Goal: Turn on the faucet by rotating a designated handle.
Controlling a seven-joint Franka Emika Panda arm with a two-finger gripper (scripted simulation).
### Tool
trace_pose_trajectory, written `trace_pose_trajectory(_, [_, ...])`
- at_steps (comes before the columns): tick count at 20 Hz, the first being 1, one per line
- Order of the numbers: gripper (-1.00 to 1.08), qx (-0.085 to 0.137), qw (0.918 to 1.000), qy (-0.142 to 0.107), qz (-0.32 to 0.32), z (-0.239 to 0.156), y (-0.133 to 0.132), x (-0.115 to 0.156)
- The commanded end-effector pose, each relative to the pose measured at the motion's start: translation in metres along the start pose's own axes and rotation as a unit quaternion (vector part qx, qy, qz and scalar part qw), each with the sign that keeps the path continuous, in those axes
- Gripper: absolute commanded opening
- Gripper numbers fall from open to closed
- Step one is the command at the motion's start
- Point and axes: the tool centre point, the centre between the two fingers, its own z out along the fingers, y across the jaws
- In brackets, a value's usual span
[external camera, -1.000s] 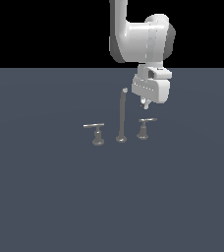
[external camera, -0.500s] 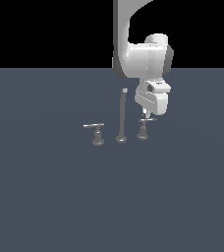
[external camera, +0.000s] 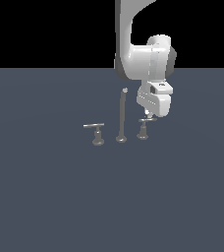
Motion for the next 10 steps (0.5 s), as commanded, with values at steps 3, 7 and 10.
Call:
trace_pose_trajectory(3, [-1.00, 0.000, 1.0000, 0.000, 0.001, 0.000, 0.016, 0.010])
trace_pose_trajectory(7, [-1.00, 0.004, 1.0000, 0.000, -0.003, 0.000, 0.014, 0.008])
trace_pose_trajectory(10, [-1.00, 0.003, 1.0000, 0.000, -0.002, 0.000, 0.023, 0.008])
